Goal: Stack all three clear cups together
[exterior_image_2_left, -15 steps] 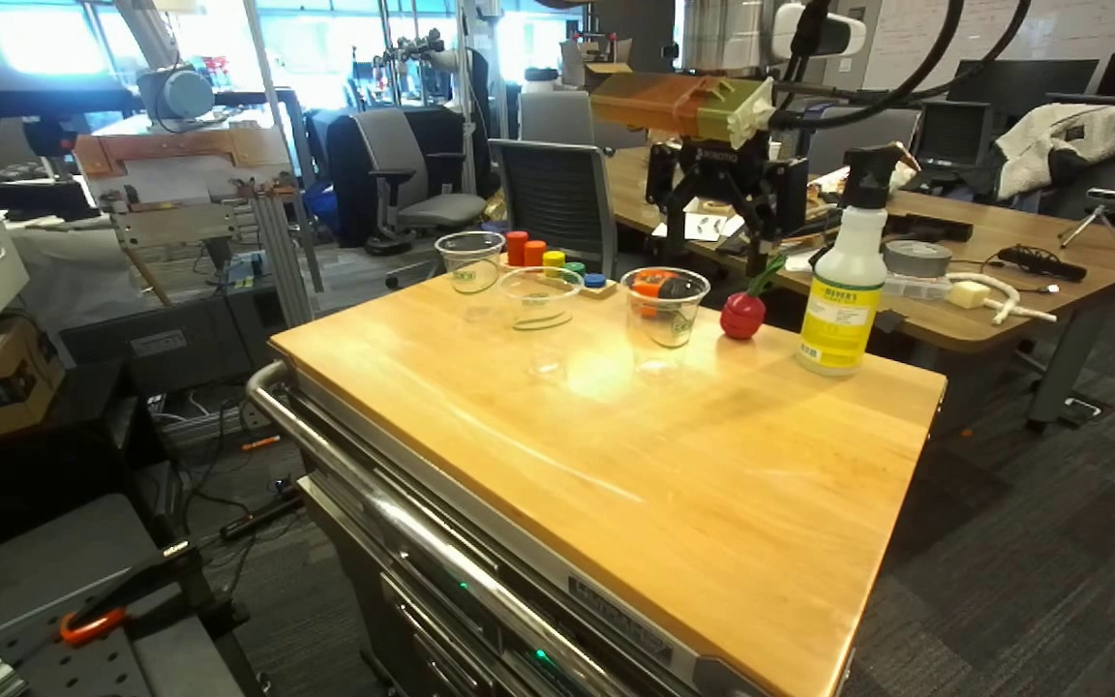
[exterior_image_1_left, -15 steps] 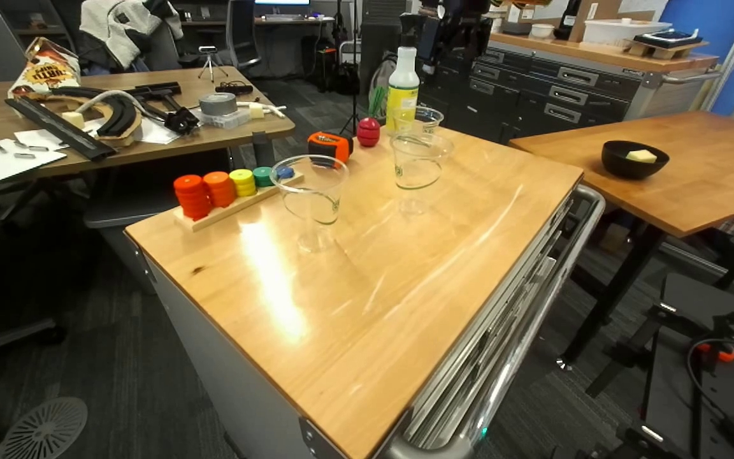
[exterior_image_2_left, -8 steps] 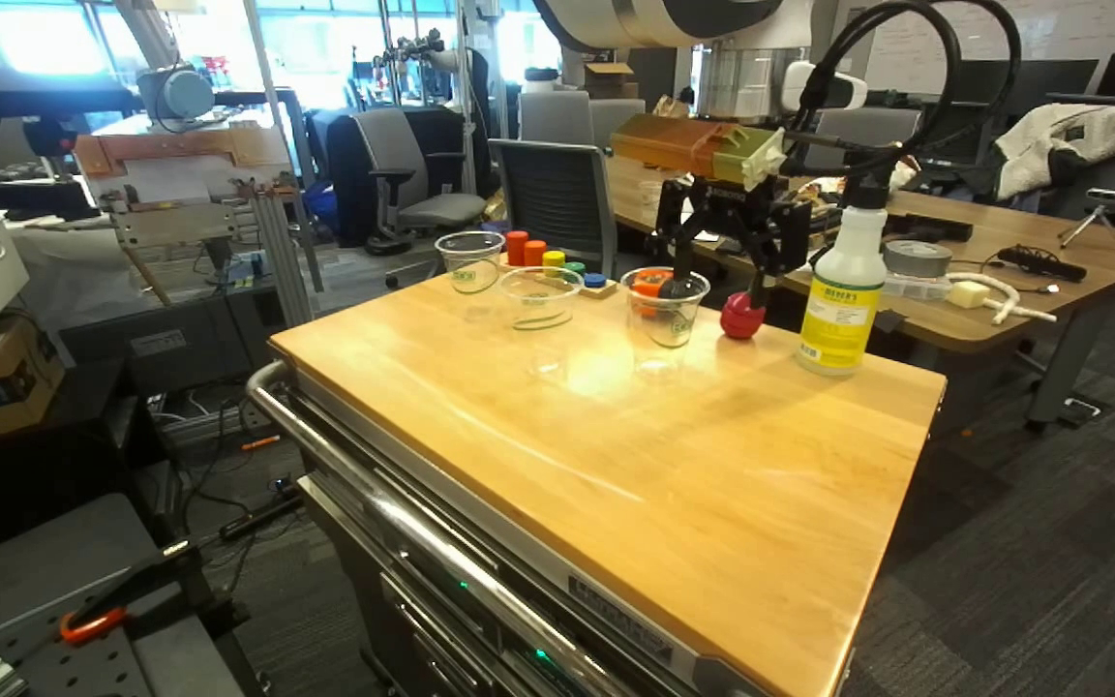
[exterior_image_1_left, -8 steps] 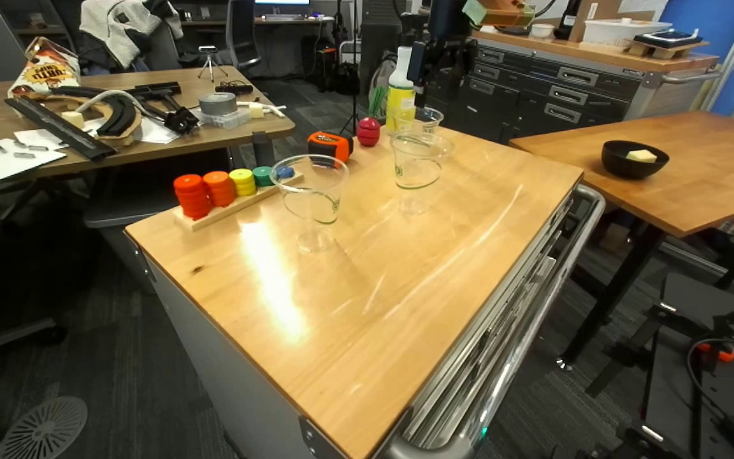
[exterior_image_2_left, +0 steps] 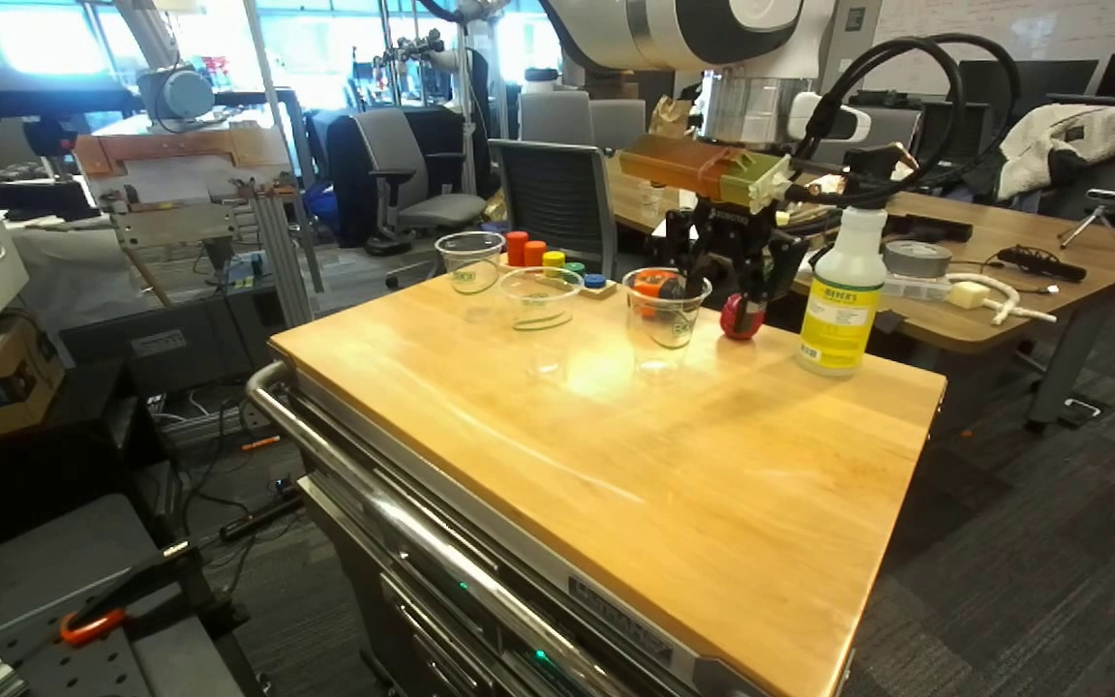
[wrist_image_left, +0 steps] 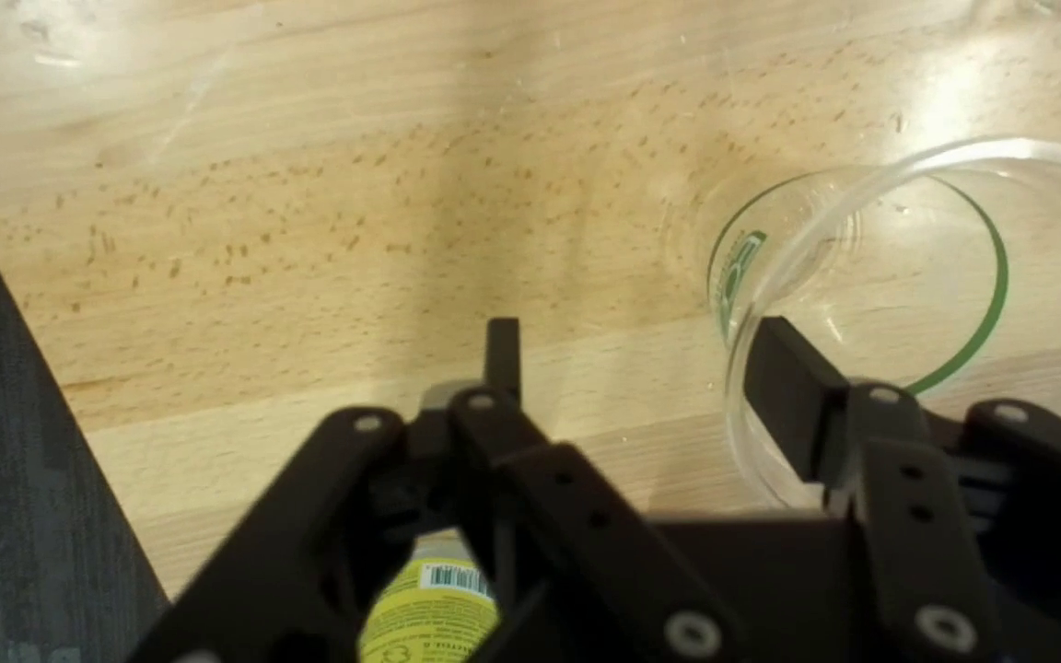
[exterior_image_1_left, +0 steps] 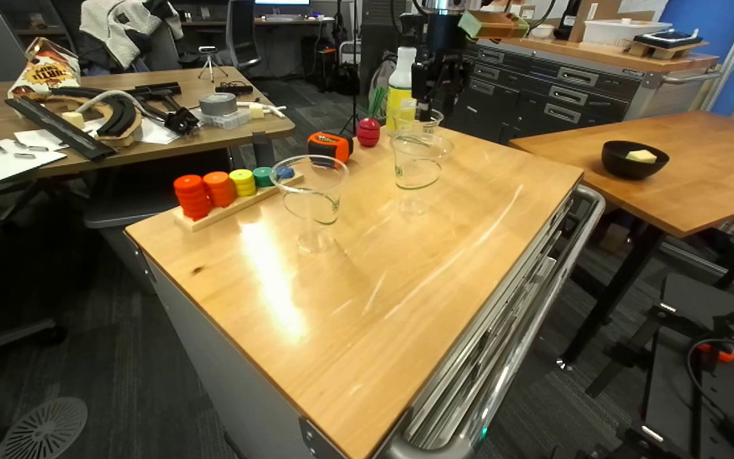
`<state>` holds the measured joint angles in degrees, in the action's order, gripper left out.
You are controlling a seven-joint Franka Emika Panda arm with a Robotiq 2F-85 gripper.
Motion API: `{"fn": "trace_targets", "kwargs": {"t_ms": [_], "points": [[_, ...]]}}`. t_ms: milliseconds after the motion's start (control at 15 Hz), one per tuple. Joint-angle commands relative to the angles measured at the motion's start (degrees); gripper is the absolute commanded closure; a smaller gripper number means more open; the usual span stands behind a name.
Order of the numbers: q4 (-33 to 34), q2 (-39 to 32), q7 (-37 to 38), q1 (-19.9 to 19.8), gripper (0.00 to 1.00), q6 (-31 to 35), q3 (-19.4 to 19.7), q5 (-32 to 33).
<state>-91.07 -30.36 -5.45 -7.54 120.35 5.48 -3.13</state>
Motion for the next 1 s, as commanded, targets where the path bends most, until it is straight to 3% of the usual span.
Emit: {"fn": "trace_targets", "kwargs": {"t_ms": [0,333,933], "points": [[3.4,-0.6,-1.3,-1.9,0.67,-2.7,-2.0,-2.8],[4.7,-0.4,-3.6,-3.4,1.00,-6.8,-3.8,-7.4],[7.4,1.3,-1.5,-5.2,0.98,-15.7,-2.6,-9.5]]}}
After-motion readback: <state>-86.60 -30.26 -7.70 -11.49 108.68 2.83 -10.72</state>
